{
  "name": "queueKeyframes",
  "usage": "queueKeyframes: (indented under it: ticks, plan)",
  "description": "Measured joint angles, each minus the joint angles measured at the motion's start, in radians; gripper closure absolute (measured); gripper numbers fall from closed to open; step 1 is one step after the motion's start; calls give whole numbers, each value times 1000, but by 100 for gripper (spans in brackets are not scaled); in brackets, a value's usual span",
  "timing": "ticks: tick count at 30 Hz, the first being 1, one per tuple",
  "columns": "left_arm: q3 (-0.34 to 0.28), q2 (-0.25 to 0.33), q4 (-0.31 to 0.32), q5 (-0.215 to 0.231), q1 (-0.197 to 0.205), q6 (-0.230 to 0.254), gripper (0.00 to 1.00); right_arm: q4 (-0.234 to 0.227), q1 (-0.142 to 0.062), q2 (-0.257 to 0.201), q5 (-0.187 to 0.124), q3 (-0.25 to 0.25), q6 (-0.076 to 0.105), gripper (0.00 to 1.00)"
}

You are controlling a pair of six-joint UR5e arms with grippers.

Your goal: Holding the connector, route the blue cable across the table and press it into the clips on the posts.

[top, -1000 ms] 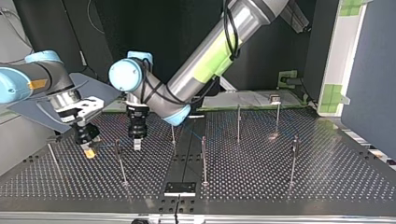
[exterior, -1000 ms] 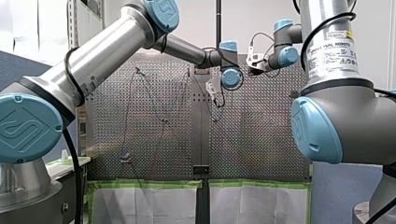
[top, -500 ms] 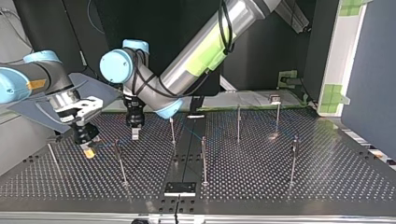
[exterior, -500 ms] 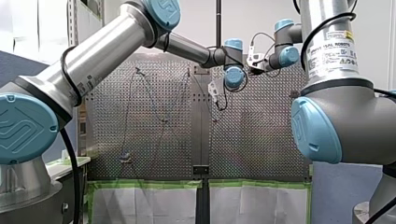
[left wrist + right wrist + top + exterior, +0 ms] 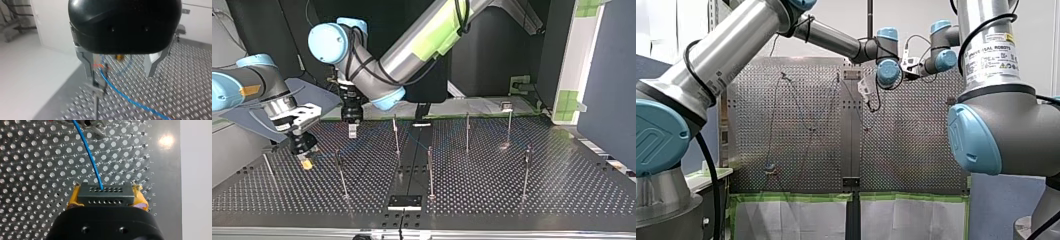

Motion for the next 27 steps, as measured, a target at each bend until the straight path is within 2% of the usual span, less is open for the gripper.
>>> queueKeyframes:
  ticks: [5,11,18,27]
  plan:
    - [-39,39,38,-1,-9,1,0,2,-1,-1,-2,0,0,100]
    - [-83,83,82,-2,2,-9,0,4,-1,-2,-2,0,0,100]
    - [-140,140,139,-14,26,-60,0,8,4,-3,-1,0,0,100]
    - [-218,218,218,-55,20,-124,0,11,6,-5,1,0,-1,100]
